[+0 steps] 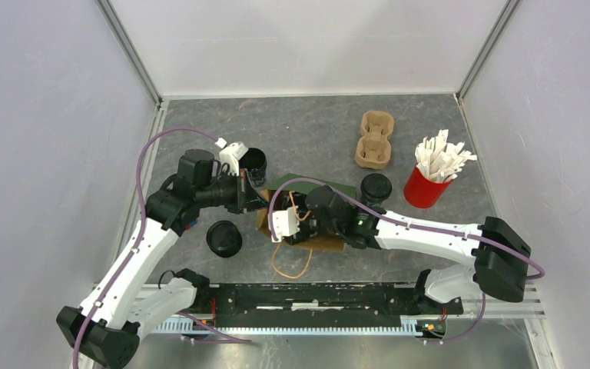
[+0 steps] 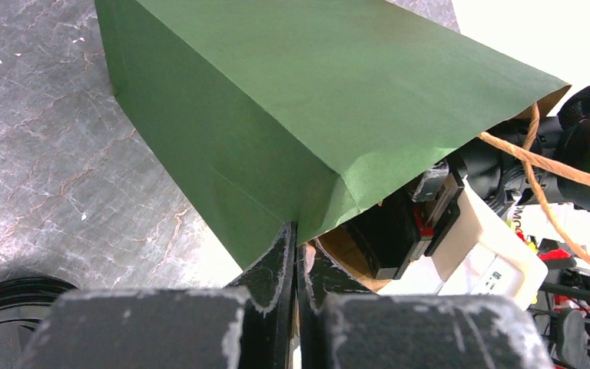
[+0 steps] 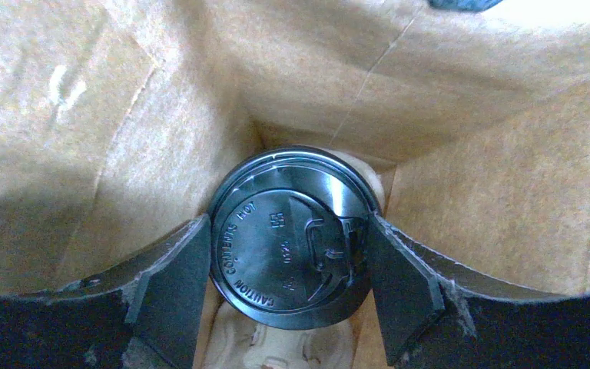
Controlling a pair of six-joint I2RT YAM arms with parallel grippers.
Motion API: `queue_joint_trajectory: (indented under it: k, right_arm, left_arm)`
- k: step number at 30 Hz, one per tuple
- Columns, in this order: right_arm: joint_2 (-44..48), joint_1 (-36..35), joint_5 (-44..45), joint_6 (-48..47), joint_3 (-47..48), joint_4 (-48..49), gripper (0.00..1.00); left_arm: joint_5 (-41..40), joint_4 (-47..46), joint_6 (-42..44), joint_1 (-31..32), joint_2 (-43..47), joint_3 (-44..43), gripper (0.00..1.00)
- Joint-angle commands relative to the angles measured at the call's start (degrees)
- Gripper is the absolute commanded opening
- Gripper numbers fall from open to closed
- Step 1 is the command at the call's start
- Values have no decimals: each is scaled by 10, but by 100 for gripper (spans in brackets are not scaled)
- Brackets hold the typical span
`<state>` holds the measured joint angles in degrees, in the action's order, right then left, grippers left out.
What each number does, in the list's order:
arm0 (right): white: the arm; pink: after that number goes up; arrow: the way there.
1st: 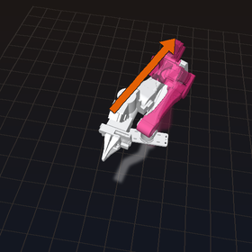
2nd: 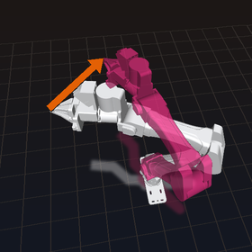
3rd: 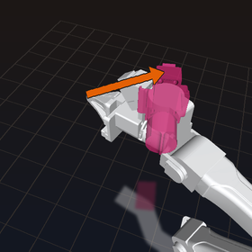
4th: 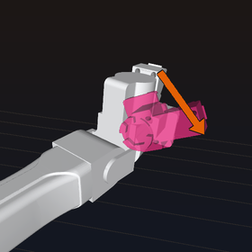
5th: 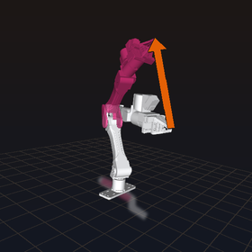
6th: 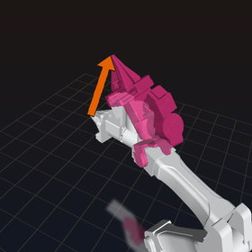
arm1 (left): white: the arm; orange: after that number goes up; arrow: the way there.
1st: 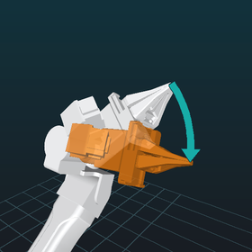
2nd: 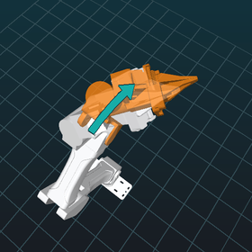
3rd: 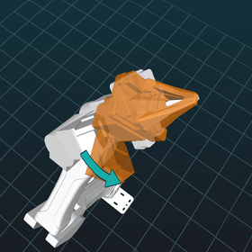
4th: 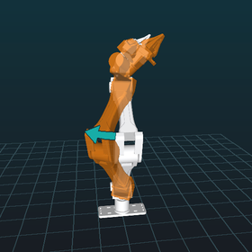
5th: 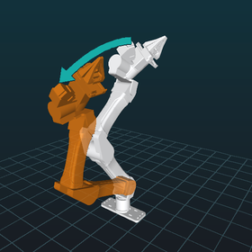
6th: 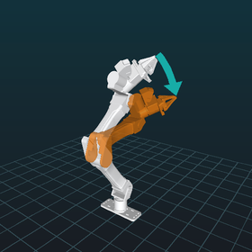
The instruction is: Pack the takeout coffee
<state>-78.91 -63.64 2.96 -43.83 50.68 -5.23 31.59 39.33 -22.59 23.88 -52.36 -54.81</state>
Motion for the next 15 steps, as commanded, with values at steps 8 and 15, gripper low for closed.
queue_joint_trajectory:
  k: [8, 15]
  right_arm:
    - [-29, -1, -34, -17, 45, -54, 74]
    - [-32, 6, 14, -26, 35, -26, 73]
  left_arm:
    - [-3, 22, -20, 1, 0, -30, 6]
    - [6, 26, -44, 1, -12, -42, 6]
